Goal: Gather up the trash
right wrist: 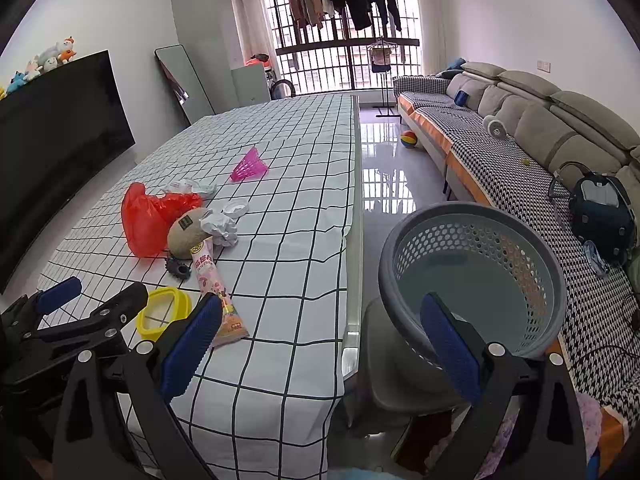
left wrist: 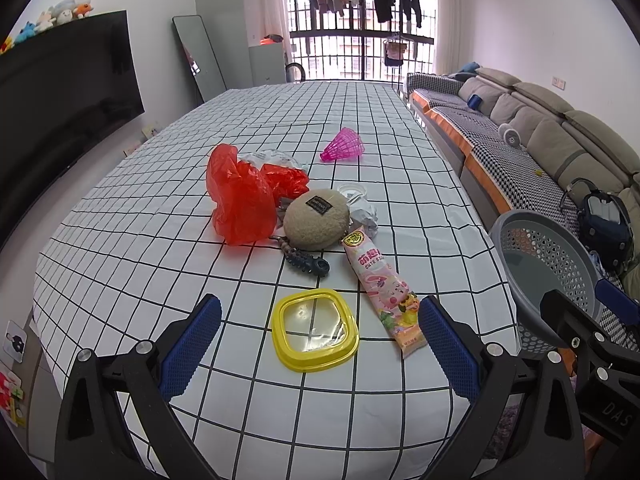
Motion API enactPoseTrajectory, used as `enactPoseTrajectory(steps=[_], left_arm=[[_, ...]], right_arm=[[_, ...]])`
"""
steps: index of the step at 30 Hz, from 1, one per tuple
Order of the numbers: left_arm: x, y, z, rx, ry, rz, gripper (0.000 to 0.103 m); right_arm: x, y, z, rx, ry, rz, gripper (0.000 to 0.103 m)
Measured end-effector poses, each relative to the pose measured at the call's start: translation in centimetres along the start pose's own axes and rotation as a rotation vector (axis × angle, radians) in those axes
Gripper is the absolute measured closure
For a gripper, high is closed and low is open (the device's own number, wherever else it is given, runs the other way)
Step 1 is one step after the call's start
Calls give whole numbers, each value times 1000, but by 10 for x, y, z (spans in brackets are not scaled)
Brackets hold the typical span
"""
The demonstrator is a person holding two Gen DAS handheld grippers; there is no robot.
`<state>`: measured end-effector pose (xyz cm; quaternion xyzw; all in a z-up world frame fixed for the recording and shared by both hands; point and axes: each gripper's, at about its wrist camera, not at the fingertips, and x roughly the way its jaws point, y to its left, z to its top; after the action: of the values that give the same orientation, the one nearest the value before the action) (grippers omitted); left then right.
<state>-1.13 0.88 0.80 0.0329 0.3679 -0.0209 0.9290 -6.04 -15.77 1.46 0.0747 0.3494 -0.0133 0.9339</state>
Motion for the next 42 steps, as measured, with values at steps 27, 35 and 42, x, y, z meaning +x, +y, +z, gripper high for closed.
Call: enactPoseTrajectory(steps=[27, 35, 42], left_arm=[[21, 73, -10, -83, 52, 132, 6], [36, 86, -19, -102, 95, 155, 6], [43, 86, -19, -102, 104, 145, 6]], right_arm=[[69, 55, 6, -175, 148, 164, 8], [103, 73, 8, -233, 203, 148, 9], [120, 82, 9, -281, 219, 111, 9]])
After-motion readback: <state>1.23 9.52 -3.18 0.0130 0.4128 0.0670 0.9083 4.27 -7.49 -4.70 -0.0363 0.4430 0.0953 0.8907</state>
